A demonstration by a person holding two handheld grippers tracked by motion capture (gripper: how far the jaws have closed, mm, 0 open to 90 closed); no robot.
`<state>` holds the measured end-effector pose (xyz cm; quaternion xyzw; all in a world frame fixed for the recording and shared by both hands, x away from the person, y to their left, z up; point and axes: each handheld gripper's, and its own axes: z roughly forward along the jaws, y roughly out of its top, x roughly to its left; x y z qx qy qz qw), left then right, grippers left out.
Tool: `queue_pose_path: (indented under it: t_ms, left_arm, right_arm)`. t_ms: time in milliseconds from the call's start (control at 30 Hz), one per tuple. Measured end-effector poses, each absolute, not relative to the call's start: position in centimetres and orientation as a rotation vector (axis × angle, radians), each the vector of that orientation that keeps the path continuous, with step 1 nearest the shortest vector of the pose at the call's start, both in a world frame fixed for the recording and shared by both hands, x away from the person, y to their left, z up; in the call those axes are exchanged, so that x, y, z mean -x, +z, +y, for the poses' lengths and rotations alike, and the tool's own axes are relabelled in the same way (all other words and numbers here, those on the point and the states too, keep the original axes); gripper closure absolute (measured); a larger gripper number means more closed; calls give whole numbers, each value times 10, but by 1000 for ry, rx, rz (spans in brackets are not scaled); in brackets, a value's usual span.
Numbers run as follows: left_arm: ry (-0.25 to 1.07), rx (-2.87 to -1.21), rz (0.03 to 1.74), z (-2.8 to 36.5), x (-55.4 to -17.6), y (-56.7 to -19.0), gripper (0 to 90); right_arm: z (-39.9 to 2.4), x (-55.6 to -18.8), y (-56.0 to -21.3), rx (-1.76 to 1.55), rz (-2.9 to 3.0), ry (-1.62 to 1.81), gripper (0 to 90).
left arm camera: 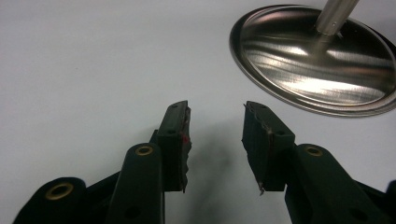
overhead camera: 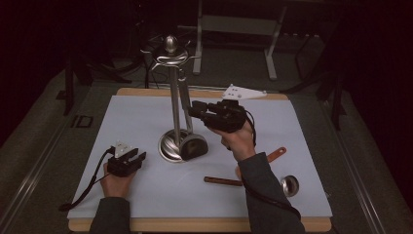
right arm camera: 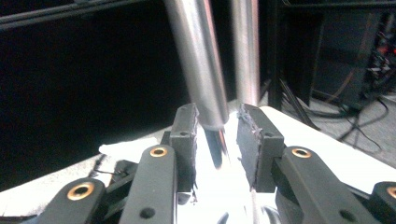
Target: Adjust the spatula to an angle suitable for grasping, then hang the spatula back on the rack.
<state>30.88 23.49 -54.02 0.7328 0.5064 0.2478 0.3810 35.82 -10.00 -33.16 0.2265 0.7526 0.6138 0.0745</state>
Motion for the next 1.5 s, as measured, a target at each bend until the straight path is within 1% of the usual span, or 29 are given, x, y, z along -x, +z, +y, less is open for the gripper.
queue_pose_path:
  t_ms: [367, 800, 1067, 1133, 1267, 1367, 1500]
  left_arm:
    - [631, -1871, 1295, 235, -309, -540, 611]
    - [632, -1874, 1292, 235, -309, -540, 623]
    - [641, -1858, 1270, 235, -306, -539, 671]
    - [623, -1839, 1262, 235, -305, -536, 679]
    - [644, -1722, 1228, 240, -295, -519, 705]
    - [671, -1704, 1222, 241, -291, -512, 720]
    - [691, -1666, 1152, 236, -283, -494, 736]
  right_arm:
    - [-111, -363, -336, -748, 2272, 1704, 713]
    - [-118, -370, -347, -819, 2298, 1436, 708]
    - [-125, -378, -357, -859, 2330, 1327, 694]
    - [-127, -379, -360, -870, 2340, 1310, 691]
    - [-130, -382, -366, -889, 2352, 1271, 687]
    - [-132, -383, -368, -897, 2358, 1259, 685]
    - [-135, -386, -373, -907, 2376, 1205, 680]
